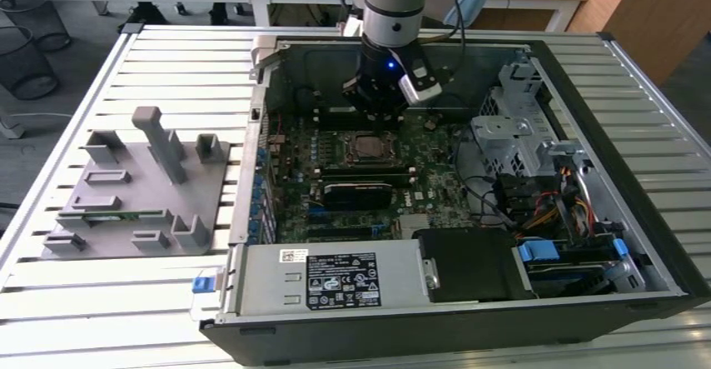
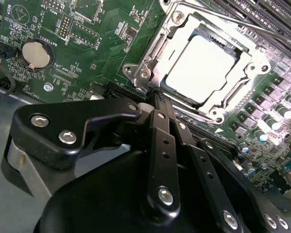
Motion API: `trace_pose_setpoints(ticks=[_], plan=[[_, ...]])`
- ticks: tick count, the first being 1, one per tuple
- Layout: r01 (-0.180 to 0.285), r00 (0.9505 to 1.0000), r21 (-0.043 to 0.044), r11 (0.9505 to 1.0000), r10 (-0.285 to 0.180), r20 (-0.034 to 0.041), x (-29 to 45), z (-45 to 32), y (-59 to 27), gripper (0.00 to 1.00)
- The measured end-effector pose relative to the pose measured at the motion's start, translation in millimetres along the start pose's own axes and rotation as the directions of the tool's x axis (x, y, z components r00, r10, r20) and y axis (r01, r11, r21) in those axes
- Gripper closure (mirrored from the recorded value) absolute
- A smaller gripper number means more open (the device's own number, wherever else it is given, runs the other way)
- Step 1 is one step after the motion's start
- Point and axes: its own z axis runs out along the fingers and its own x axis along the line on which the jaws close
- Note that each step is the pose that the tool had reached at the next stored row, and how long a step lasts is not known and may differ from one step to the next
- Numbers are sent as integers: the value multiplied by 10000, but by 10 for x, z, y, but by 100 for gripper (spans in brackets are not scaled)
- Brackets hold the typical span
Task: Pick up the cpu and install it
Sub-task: 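Install the first cpu locking lever, then install the second cpu locking lever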
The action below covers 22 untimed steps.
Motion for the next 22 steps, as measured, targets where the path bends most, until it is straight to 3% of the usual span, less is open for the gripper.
trace_pose_setpoints(ticks=[22], plan=[[0,10000,-2,10000,0,-1,-10,0,-64,89]])
